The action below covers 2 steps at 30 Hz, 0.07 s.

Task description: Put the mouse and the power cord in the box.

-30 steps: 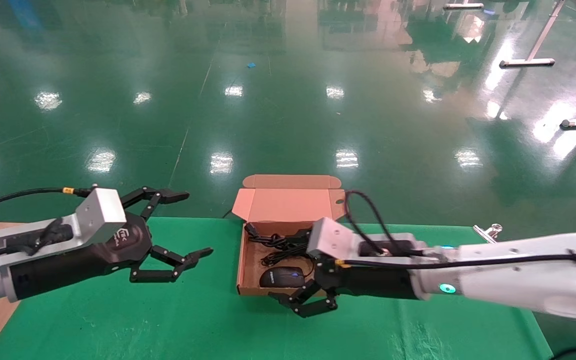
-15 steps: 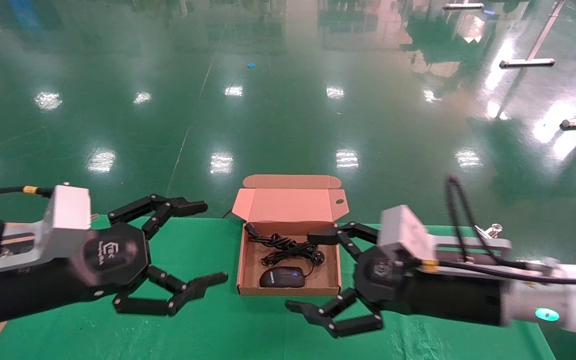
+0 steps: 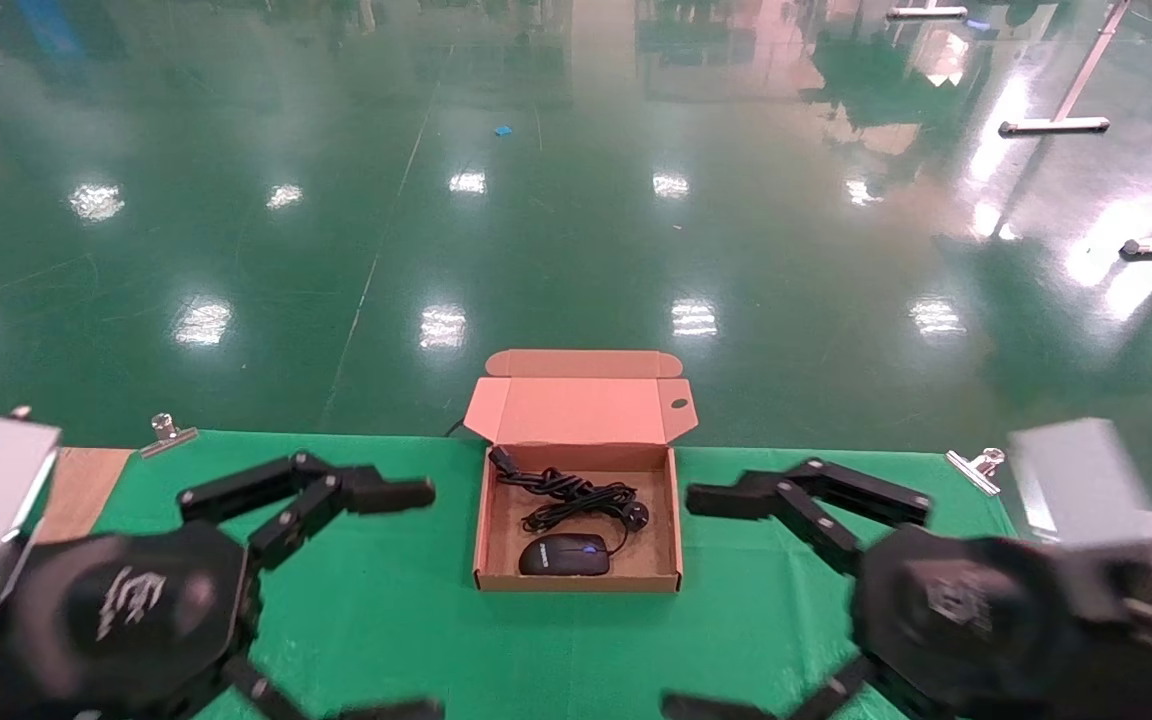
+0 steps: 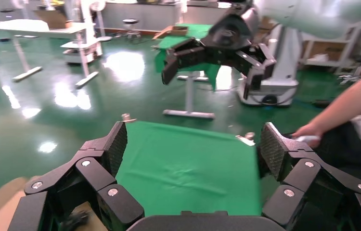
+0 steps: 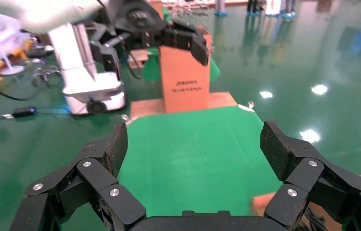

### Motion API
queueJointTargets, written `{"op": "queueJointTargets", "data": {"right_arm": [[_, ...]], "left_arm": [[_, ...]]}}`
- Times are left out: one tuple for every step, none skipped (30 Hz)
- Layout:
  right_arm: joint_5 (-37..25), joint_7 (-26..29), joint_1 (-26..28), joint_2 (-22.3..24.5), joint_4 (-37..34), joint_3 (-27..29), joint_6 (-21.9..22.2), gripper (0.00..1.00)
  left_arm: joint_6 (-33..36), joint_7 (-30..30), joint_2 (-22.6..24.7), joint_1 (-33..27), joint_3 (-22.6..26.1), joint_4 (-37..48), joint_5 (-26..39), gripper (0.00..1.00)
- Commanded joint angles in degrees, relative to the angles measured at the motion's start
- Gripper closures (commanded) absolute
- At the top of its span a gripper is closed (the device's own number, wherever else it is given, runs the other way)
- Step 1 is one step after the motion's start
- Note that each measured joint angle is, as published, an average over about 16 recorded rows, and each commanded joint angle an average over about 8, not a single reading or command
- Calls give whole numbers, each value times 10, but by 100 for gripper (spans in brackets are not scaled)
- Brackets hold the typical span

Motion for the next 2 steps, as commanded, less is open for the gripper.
{"op": "queueJointTargets", "data": {"right_arm": [[28,11,-19,25,21,29,-26,0],[32,12,-21,28,24,33,-29,0]], "left_arm": [[24,-24,-4,8,-18,-16,-7,0],[27,-27,-4,9,-20,-18,-8,0]]}}
